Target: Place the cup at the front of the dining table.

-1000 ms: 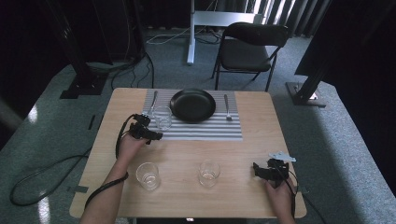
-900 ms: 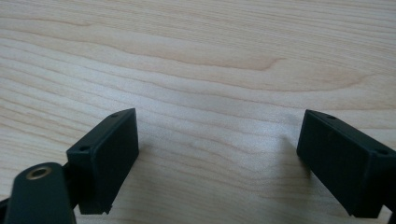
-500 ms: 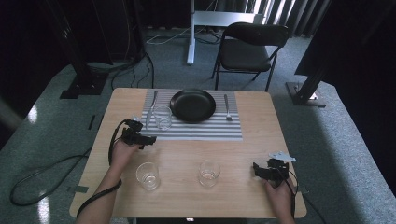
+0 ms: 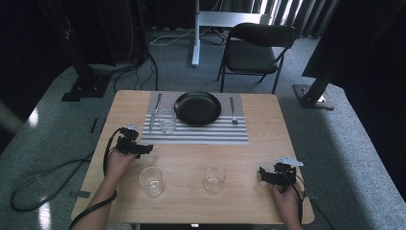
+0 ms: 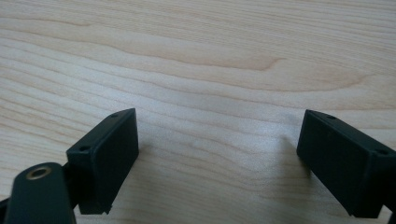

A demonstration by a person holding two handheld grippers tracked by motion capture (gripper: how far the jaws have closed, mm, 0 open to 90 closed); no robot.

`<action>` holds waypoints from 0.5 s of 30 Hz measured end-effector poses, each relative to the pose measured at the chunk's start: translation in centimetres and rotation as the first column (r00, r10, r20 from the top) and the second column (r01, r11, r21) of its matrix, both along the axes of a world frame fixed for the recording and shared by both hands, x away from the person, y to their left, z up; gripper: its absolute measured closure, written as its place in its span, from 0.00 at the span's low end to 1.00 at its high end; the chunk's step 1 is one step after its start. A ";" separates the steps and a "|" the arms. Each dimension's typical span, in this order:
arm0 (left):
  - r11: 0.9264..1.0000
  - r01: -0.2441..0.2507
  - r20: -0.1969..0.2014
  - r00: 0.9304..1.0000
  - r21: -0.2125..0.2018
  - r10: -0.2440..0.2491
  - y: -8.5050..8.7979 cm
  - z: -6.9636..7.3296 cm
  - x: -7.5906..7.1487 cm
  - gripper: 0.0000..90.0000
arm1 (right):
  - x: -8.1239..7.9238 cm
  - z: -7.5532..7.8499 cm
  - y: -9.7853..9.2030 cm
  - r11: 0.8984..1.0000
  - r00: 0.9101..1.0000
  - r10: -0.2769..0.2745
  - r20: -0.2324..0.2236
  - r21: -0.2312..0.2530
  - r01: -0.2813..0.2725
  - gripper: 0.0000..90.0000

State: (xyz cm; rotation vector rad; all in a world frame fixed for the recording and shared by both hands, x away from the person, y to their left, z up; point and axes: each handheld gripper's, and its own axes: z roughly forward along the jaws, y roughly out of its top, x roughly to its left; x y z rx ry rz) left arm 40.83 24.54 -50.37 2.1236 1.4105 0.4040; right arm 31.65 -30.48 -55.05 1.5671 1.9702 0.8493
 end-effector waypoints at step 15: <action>0.998 -0.058 0.047 0.997 0.012 0.058 2.5 -0.4 -3.2 0.13 | 0.0 0.0 0.0 1.000 1.000 0.000 0.000 0.000 0.000 0.13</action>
